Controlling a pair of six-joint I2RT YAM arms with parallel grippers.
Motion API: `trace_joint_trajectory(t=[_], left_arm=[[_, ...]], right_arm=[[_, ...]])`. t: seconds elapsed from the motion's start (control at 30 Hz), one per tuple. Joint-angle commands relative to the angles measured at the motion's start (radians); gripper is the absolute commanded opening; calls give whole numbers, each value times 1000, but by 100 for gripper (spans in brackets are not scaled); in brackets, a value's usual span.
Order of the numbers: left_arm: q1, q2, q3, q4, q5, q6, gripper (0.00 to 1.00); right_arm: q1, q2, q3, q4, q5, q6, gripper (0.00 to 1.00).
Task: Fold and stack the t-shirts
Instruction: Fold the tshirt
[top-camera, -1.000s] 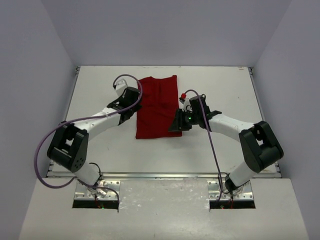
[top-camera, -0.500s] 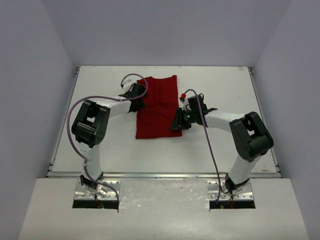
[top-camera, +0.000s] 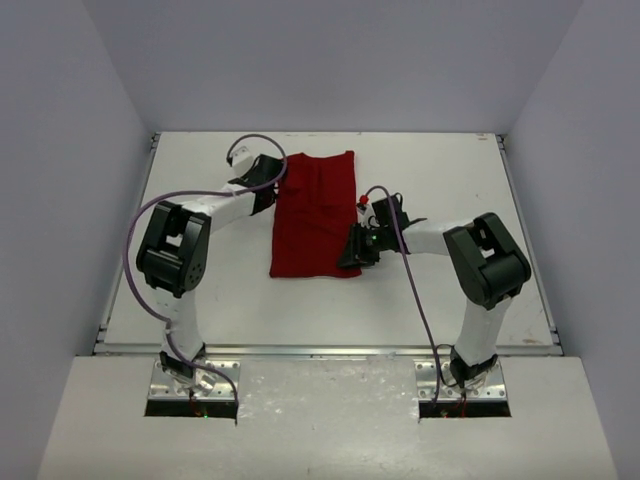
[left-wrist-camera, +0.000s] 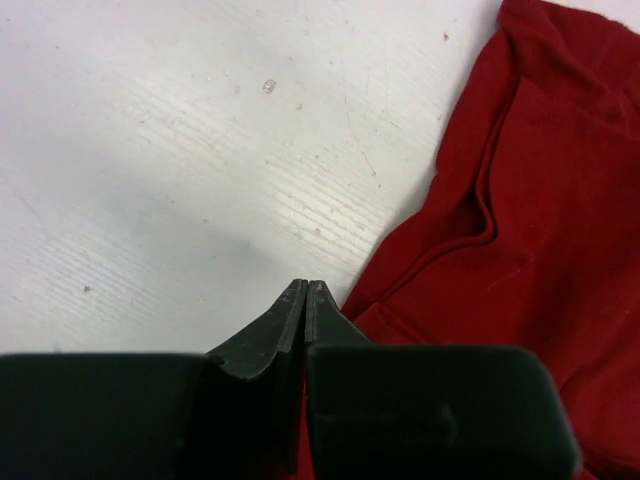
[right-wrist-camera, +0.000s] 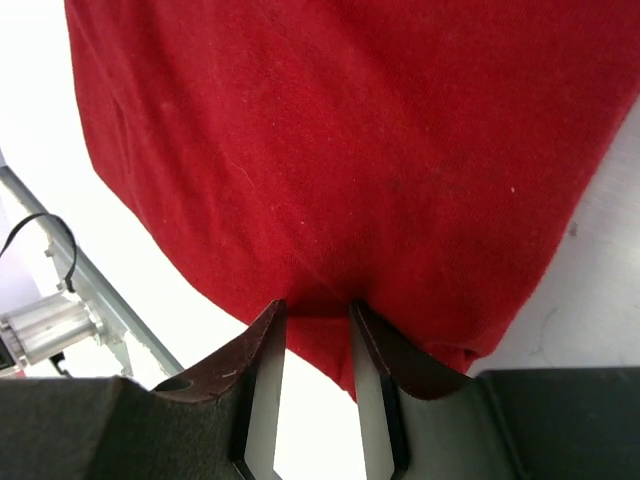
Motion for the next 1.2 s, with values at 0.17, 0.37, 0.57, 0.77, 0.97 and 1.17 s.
trace_joint_trajectory(t=[0.17, 0.37, 0.57, 0.77, 0.97, 1.17], left_arm=[[-69, -448, -396, 267, 301, -48, 6], [-165, -718, -795, 486, 444, -105, 6], [-133, -676, -902, 577, 451, -76, 1], [-90, -545, -907, 598, 418, -70, 0], [-85, -443, -886, 523, 375, -108, 0], [-87, -372, -882, 474, 367, -124, 0]], right_arm=[[2, -7, 33, -9, -8, 4, 35], [-3, -176, 7, 29, -42, -18, 42], [-9, -188, -99, 106, -54, 14, 20], [-63, -104, -151, 157, -39, 34, 1], [-78, -66, -165, 69, 39, 30, 1], [-80, -10, -119, -65, 105, 7, 1]])
